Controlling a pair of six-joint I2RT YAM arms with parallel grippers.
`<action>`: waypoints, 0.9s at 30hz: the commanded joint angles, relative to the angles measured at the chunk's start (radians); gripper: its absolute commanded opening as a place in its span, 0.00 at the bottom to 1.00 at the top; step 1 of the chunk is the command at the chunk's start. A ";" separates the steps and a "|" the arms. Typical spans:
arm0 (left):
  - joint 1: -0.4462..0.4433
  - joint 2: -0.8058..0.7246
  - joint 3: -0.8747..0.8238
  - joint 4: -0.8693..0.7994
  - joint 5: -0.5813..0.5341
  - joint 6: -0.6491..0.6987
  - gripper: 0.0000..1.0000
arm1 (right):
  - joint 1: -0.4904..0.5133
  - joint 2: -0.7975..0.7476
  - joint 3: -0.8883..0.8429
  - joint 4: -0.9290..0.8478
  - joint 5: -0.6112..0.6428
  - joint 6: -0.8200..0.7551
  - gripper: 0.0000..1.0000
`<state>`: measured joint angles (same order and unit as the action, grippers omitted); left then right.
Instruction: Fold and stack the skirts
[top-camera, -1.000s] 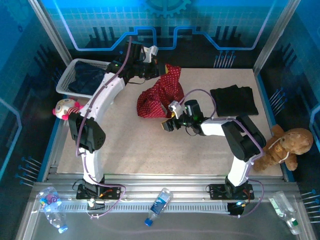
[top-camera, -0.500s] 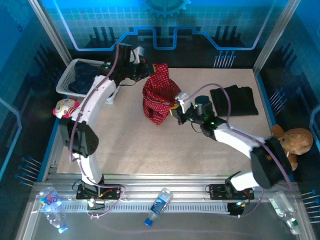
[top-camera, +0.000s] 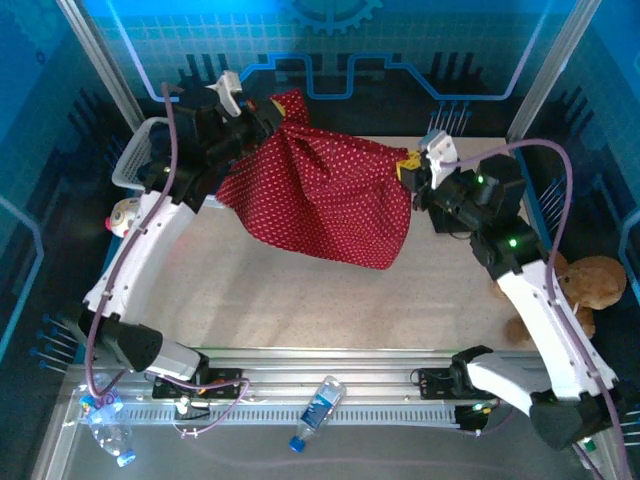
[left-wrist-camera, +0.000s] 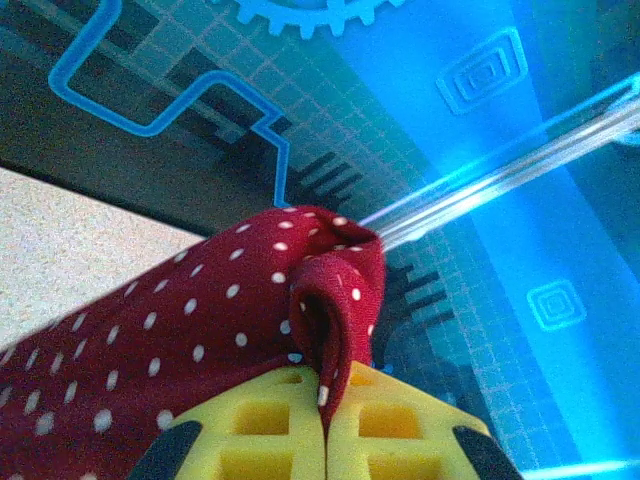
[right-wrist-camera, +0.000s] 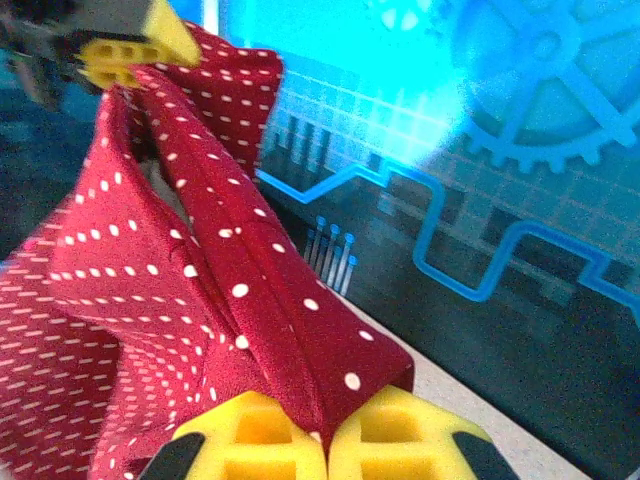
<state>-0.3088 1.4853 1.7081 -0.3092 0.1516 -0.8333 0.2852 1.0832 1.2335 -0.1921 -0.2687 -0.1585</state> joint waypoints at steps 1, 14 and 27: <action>0.007 0.141 0.050 0.099 -0.087 -0.031 0.01 | -0.058 0.143 0.092 -0.012 0.021 -0.042 0.00; 0.066 0.606 0.682 0.244 0.083 0.059 0.05 | -0.134 0.472 0.637 -0.215 -0.092 -0.291 0.00; 0.096 0.108 -0.664 0.717 -0.123 -0.115 0.81 | 0.436 0.315 -0.102 -0.436 0.139 -0.523 0.25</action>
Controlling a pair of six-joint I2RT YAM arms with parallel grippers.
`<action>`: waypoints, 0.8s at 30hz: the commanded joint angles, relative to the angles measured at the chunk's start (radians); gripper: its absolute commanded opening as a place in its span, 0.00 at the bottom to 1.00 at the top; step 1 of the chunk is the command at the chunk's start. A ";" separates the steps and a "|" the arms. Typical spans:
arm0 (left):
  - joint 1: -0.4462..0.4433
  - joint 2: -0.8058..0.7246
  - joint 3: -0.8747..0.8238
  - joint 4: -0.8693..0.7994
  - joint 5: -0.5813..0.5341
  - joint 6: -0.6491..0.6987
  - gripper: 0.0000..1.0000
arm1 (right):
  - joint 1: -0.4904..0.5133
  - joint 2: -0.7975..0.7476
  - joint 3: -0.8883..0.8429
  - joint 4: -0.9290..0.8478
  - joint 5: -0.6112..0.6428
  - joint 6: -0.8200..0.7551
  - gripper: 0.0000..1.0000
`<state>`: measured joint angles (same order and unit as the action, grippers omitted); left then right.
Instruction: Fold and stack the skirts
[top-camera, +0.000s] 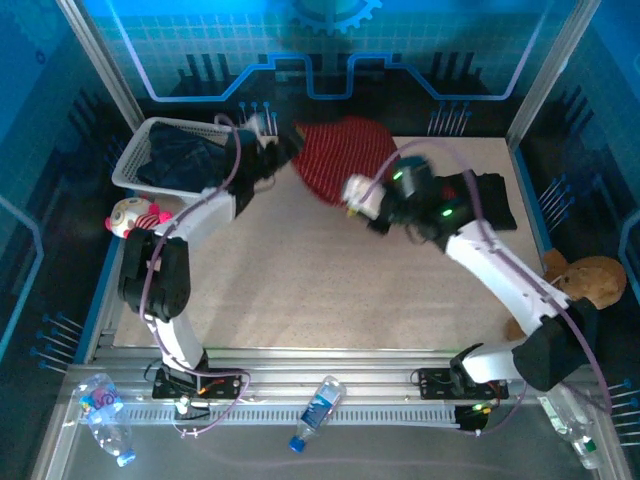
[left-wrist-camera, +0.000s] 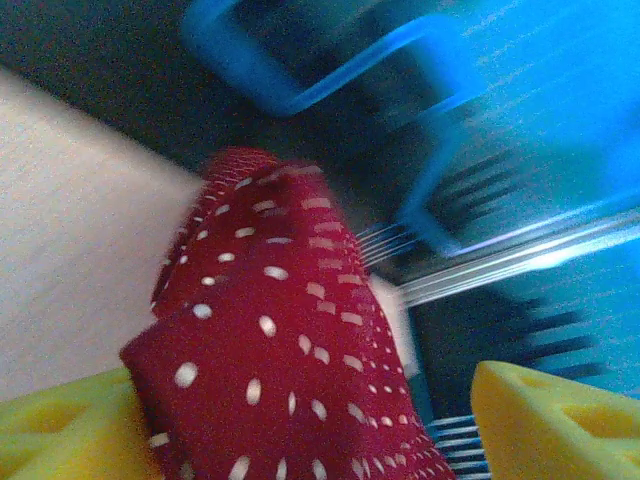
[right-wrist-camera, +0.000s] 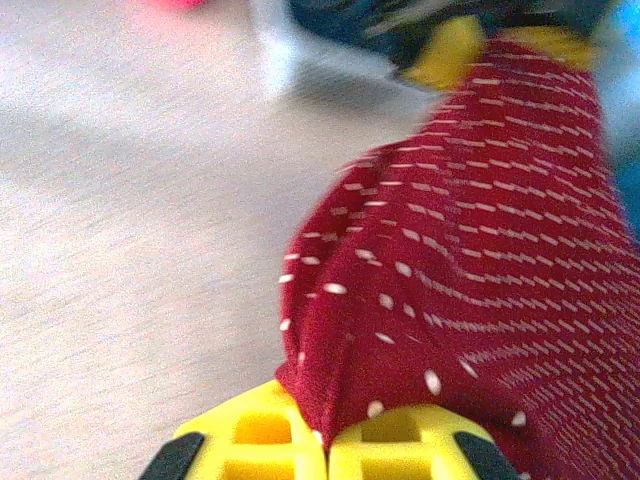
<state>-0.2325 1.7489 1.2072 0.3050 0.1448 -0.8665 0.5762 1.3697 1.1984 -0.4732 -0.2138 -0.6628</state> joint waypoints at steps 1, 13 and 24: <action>0.019 -0.227 -0.221 0.034 -0.160 -0.099 0.84 | 0.190 0.049 -0.061 -0.213 0.059 0.029 0.44; -0.071 -0.367 -0.136 -0.579 -0.300 -0.001 0.99 | -0.094 -0.226 -0.359 0.409 0.198 0.855 1.00; -0.143 0.147 0.243 -0.657 0.038 0.042 0.99 | -0.313 -0.067 -0.409 0.056 0.217 1.396 1.00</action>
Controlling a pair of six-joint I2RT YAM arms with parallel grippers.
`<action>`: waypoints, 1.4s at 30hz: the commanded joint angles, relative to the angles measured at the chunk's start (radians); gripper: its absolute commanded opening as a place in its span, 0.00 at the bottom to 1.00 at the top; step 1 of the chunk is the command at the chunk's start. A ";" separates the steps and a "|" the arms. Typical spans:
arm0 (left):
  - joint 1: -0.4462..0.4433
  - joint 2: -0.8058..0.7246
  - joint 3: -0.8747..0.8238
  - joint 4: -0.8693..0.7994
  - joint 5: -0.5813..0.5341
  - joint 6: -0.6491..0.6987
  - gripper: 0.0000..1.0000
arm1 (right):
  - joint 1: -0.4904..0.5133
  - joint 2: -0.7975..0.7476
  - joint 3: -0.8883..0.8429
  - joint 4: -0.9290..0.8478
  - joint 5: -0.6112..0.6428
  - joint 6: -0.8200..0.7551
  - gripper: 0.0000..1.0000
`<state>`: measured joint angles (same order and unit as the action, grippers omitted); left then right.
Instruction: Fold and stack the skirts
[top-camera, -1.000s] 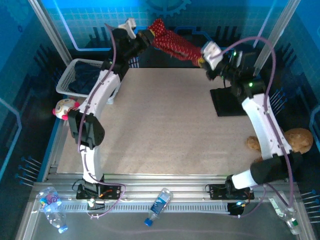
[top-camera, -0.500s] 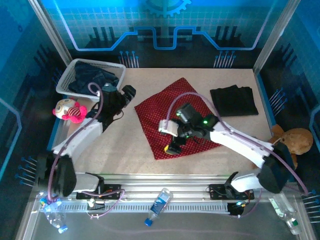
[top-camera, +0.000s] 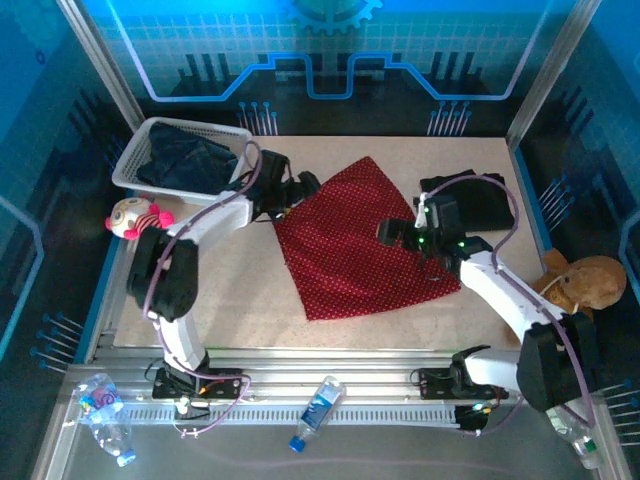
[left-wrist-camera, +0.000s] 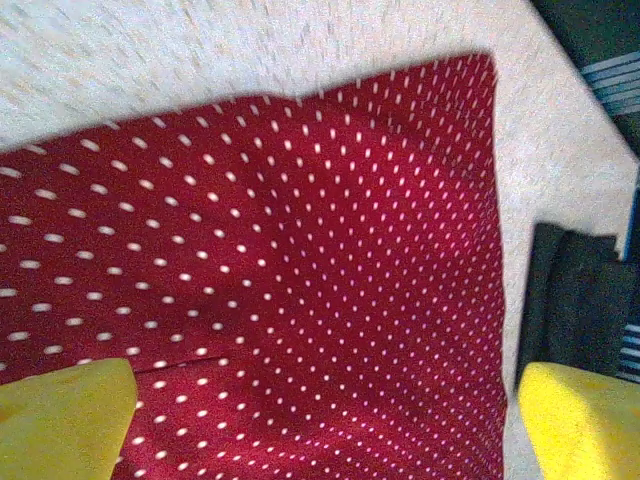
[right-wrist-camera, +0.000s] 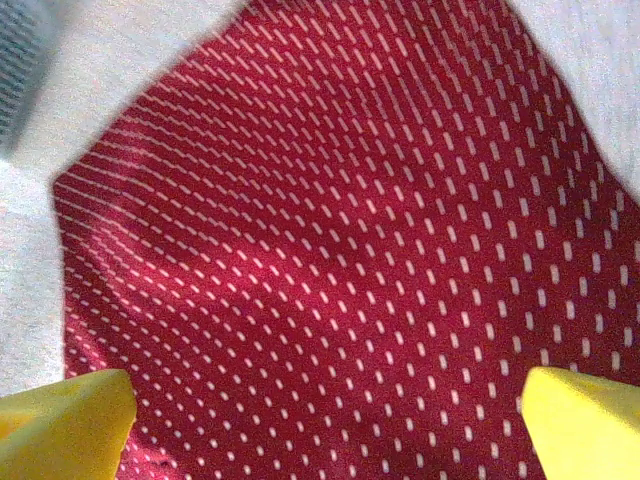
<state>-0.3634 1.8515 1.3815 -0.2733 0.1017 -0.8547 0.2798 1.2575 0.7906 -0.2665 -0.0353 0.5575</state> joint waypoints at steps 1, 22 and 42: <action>-0.011 0.075 0.083 -0.081 0.082 0.024 0.99 | -0.026 0.080 0.004 -0.169 0.000 0.175 0.99; 0.056 -0.093 -0.357 -0.048 0.089 -0.030 0.99 | 0.072 0.267 0.096 -0.179 0.026 0.304 1.00; -0.107 -0.237 -0.266 -0.160 0.103 0.321 0.99 | -0.311 0.141 -0.088 -0.247 -0.017 0.215 0.65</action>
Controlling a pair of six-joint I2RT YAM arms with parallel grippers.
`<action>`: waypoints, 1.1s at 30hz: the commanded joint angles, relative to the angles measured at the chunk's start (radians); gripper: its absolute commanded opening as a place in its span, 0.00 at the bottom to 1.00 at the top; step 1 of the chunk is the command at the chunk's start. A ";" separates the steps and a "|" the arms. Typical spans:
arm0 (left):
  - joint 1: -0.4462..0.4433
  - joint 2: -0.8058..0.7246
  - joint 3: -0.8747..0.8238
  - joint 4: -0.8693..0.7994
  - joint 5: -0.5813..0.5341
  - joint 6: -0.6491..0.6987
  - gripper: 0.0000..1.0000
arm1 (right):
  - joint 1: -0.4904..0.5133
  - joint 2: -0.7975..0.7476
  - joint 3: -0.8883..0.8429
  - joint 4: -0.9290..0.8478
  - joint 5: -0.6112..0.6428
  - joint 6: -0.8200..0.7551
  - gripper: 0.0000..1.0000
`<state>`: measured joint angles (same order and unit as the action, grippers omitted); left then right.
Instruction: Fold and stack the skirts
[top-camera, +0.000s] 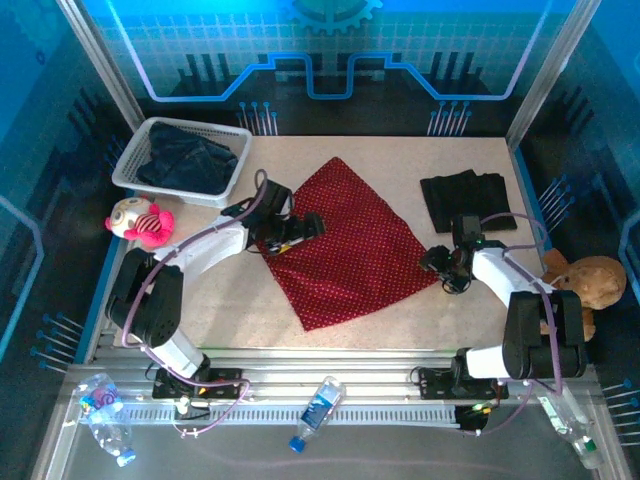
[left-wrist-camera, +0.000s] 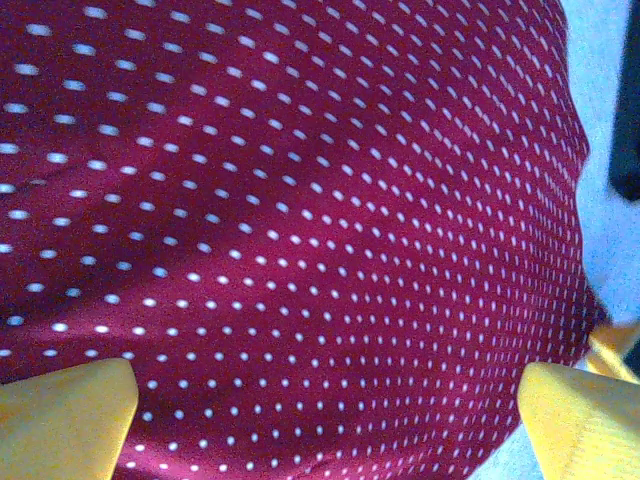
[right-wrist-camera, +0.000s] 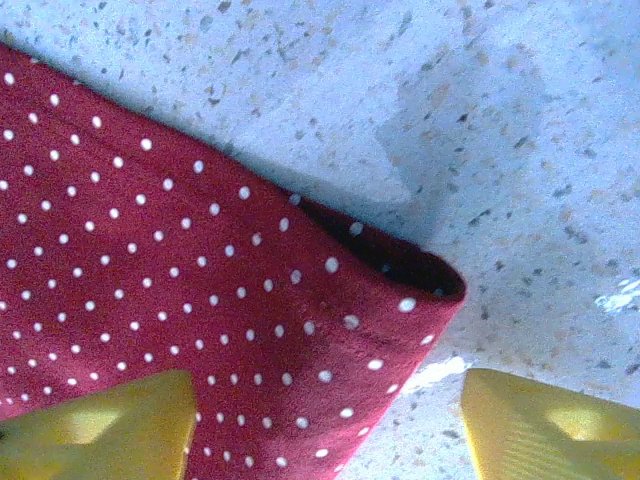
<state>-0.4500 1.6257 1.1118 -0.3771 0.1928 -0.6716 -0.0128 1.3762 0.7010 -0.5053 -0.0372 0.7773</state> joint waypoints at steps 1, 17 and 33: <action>-0.025 -0.002 0.003 -0.062 0.005 0.152 0.99 | -0.020 0.032 0.000 -0.003 -0.014 -0.006 0.61; 0.114 0.500 0.370 0.073 0.053 0.141 0.99 | 0.033 0.030 -0.052 0.188 -0.162 0.139 0.00; 0.051 0.065 0.181 -0.216 -0.193 0.412 0.99 | 0.158 -0.028 -0.133 0.293 -0.092 0.356 0.00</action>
<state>-0.3637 1.7927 1.3762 -0.4522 0.1566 -0.3084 0.1329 1.3777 0.5823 -0.2173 -0.1570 1.0946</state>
